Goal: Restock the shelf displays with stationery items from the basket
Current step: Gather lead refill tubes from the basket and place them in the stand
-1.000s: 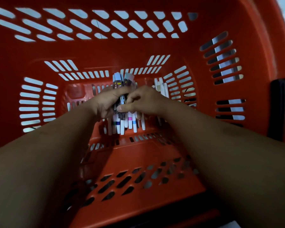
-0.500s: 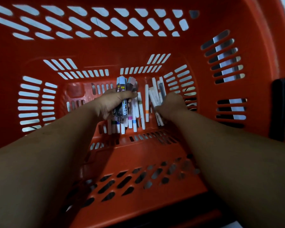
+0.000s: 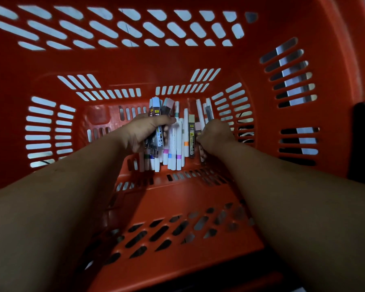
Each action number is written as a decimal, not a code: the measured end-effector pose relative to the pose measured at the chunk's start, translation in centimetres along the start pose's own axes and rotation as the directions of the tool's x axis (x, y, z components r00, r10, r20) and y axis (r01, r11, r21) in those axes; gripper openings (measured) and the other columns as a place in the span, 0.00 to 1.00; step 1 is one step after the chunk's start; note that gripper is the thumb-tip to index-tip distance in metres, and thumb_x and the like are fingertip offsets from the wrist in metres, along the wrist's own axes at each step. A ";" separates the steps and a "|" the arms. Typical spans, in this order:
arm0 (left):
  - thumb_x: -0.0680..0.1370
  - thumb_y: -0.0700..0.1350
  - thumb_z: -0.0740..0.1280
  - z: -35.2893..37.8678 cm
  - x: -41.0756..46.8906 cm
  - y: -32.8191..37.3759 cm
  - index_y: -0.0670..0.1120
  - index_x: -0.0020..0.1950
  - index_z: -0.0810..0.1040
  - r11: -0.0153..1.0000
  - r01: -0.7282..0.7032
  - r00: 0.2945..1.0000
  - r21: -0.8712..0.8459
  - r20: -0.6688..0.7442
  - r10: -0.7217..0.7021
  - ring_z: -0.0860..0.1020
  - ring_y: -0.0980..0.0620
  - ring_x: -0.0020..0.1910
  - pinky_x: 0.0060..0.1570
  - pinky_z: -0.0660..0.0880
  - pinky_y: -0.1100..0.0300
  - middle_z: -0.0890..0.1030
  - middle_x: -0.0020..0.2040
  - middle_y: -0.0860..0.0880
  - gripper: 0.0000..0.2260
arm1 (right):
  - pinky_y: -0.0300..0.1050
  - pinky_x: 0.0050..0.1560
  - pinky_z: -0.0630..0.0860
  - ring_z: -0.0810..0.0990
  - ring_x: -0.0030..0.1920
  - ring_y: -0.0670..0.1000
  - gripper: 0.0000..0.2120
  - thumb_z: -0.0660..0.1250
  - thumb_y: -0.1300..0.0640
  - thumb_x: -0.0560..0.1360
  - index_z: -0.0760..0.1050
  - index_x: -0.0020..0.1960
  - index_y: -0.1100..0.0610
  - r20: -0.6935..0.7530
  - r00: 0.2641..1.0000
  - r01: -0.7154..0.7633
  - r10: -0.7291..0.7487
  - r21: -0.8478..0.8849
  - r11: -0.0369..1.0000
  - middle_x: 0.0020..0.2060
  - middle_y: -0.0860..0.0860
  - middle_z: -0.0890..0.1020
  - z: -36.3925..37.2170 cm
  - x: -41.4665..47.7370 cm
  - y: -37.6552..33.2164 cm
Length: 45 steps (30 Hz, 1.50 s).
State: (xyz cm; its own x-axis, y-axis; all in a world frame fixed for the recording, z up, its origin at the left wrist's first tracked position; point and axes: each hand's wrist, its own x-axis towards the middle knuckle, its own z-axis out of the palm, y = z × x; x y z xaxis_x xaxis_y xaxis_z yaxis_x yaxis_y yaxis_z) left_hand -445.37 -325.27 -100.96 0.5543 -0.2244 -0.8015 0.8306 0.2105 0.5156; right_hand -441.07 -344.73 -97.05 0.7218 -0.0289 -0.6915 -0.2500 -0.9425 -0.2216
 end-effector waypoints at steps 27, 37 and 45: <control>0.77 0.46 0.72 0.5 -0.7 0.7 0.39 0.55 0.81 0.987 -0.049 0.999 -0.156 0.015 0.052 0.82 0.47 0.36 0.39 0.81 0.56 0.82 0.42 0.43 0.12 | 0.47 0.33 0.80 0.81 0.31 0.57 0.08 0.74 0.59 0.74 0.76 0.43 0.61 0.192 0.969 0.024 -0.153 0.546 0.838 0.32 0.59 0.82 -0.5 -0.3 -3.6; 0.79 0.55 0.70 0.3 -1.0 0.8 0.40 0.52 0.80 0.972 -0.114 0.980 -0.206 0.140 0.144 0.80 0.46 0.37 0.38 0.80 0.57 0.79 0.39 0.41 0.17 | 0.38 0.30 0.79 0.81 0.28 0.49 0.11 0.77 0.63 0.72 0.81 0.50 0.67 0.101 0.955 0.155 -0.279 0.633 0.759 0.34 0.59 0.83 0.0 -1.7 -5.7; 0.77 0.40 0.68 -0.7 -0.8 0.3 0.42 0.45 0.78 0.989 -0.007 1.000 -0.149 0.016 0.010 0.78 0.49 0.29 0.31 0.79 0.59 0.79 0.33 0.46 0.02 | 0.50 0.38 0.85 0.85 0.37 0.59 0.10 0.69 0.62 0.78 0.78 0.53 0.69 0.091 0.996 -0.067 0.007 0.685 0.726 0.43 0.64 0.85 -0.8 -1.1 -3.8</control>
State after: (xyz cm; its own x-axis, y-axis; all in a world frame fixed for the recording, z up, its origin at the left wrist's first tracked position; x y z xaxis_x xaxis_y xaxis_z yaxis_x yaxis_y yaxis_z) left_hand -445.59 -324.33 -100.39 0.5632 -0.2377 -0.7914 0.8094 0.3515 0.4704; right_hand -440.36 -341.39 -94.92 0.6587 -0.0052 -0.7524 -0.6718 -0.4543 -0.5850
